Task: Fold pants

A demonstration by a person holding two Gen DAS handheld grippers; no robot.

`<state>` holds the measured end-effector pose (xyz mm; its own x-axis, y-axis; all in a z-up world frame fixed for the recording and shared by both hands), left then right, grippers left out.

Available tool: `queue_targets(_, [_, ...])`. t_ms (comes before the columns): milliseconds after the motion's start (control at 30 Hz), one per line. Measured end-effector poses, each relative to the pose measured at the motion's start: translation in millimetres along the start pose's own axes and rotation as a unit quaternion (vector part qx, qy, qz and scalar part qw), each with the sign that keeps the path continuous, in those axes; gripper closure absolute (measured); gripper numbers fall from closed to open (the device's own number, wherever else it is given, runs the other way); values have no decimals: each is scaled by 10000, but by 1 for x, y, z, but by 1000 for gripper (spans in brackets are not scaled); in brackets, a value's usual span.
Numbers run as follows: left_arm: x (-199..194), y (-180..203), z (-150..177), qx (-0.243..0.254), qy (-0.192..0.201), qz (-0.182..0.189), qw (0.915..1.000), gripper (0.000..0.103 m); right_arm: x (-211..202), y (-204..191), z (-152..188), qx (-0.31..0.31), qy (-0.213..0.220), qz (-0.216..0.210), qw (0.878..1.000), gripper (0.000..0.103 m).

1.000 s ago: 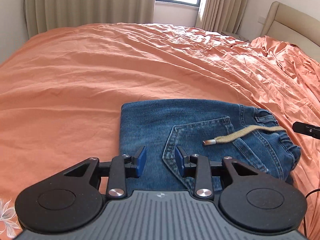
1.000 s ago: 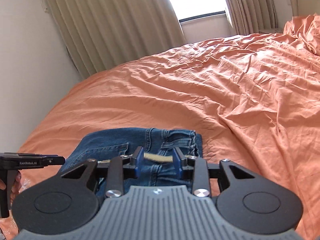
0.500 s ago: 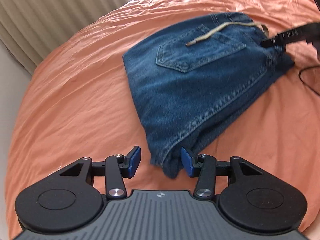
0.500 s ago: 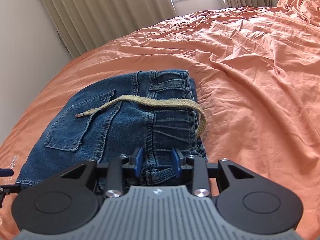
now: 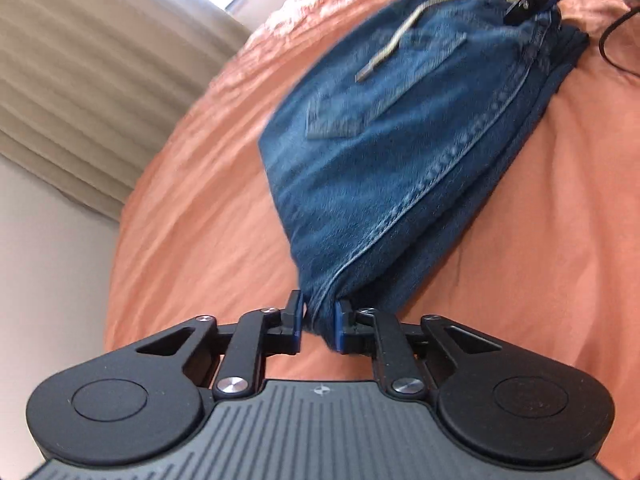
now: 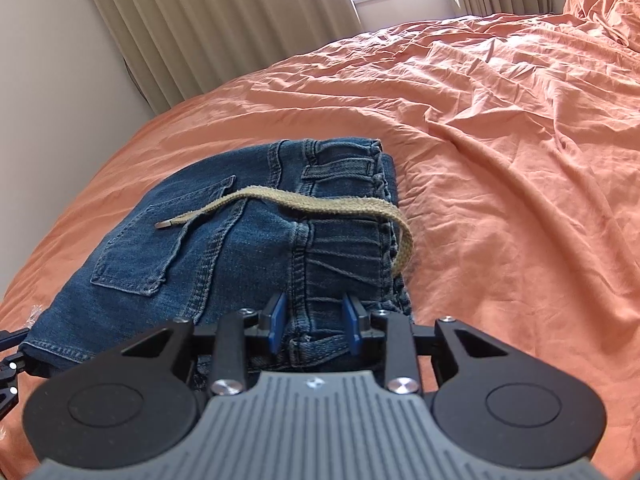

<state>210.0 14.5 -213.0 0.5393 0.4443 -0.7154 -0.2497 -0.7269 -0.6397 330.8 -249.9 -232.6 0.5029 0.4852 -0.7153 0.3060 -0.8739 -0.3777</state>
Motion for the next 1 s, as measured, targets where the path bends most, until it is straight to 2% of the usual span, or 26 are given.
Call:
queue_targets(100, [18,4,7,-110,-255,273,9992,92,1,-5,1,-172,-42,126,9998,78])
queue_targets(233, [34,-1,3,-686,-578,778,9929,93,3,-5,2,-225,-31,163,9996,78])
queue_targets(433, [35,-13,-1,-1024,-868,1113,9847,93,5,-6,1,-312,-54,230,9992,78])
queue_targets(600, [28,-17,0,-1118,-933,1159,9825,92,-1,-8,2,-300,-101,281,9991,79])
queue_targets(700, [25,-21,3,-1306,-1062,1297,9772,91,-10,-13,2,-331,-127,373,9987,79])
queue_targets(767, [22,-23,6,-1315,-1236,1458,9727,91,-18,-12,4,-281,-135,368,9988,79])
queue_targets(867, [17,-25,12,-1141,-1293,1610,9718,91,-33,-10,6,-138,-229,391,9989,78])
queue_targets(933, [13,-30,20,-1118,-1302,1755,9694,91,-45,-11,6,-117,-284,476,9984,72])
queue_targets(1000, [7,-40,25,-1304,-1237,1986,9635,88,-56,-12,7,-228,-319,536,9978,66])
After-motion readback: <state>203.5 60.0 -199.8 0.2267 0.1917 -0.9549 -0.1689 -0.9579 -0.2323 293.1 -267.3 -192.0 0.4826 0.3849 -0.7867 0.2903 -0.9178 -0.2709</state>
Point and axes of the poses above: each gripper's, at about its wrist camera, not at the fingertips, and x roughly the way its jaws point, y to its right, z to its underside, the point moved 3 cm from there along x, roughly the way its jaws point, and after that the axes turned 8 degrees about -y, right-handed, at the moved point
